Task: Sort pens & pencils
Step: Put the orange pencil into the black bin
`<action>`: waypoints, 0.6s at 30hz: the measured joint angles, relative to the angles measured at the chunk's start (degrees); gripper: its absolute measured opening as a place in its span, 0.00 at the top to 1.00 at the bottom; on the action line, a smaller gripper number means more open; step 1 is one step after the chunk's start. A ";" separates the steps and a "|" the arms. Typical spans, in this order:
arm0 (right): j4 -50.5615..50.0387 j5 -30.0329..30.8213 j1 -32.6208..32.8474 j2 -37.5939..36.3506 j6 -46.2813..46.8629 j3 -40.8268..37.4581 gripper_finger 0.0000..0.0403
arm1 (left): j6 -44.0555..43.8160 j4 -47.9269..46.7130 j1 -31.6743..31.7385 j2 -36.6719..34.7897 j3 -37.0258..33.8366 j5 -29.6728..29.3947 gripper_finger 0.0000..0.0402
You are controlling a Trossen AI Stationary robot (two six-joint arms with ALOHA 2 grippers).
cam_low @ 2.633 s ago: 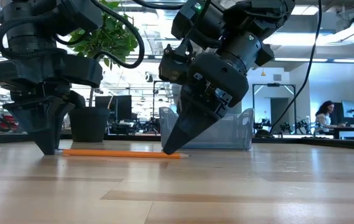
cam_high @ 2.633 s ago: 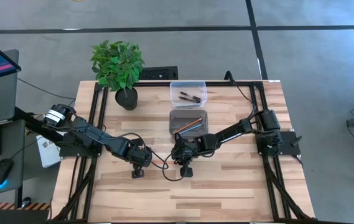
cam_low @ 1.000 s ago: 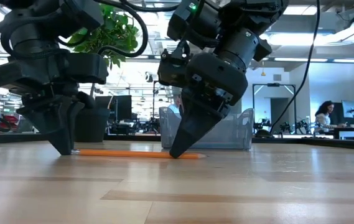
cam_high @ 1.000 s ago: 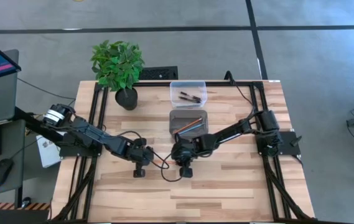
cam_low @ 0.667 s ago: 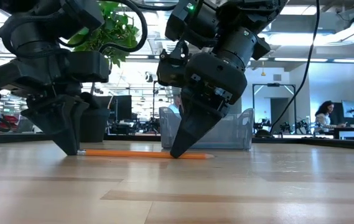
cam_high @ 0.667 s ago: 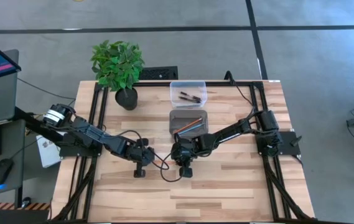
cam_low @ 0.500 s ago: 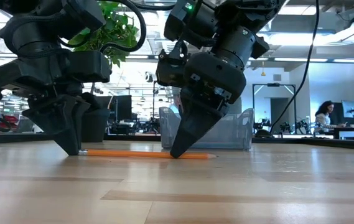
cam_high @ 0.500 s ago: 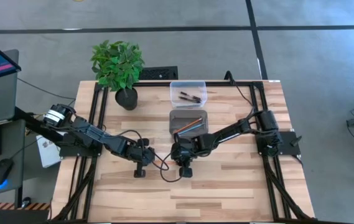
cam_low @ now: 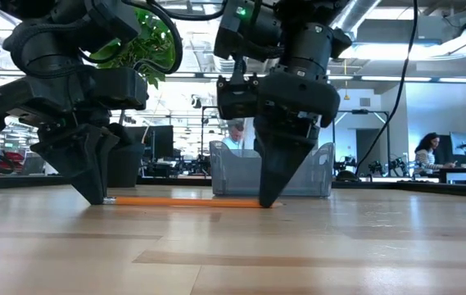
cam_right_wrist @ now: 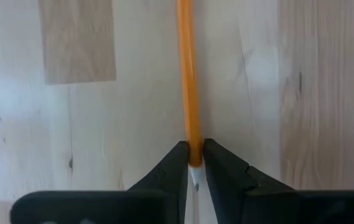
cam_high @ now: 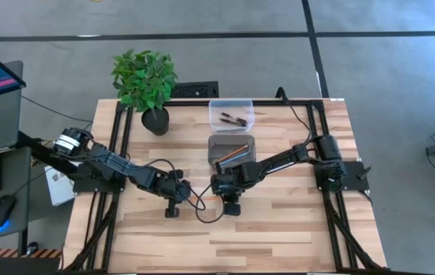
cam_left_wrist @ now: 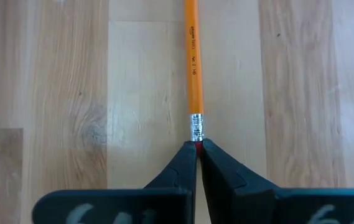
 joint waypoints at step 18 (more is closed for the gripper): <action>-6.91 -0.10 0.37 0.17 1.28 2.66 0.80 | 1.42 3.41 -0.06 2.73 0.33 2.00 1.00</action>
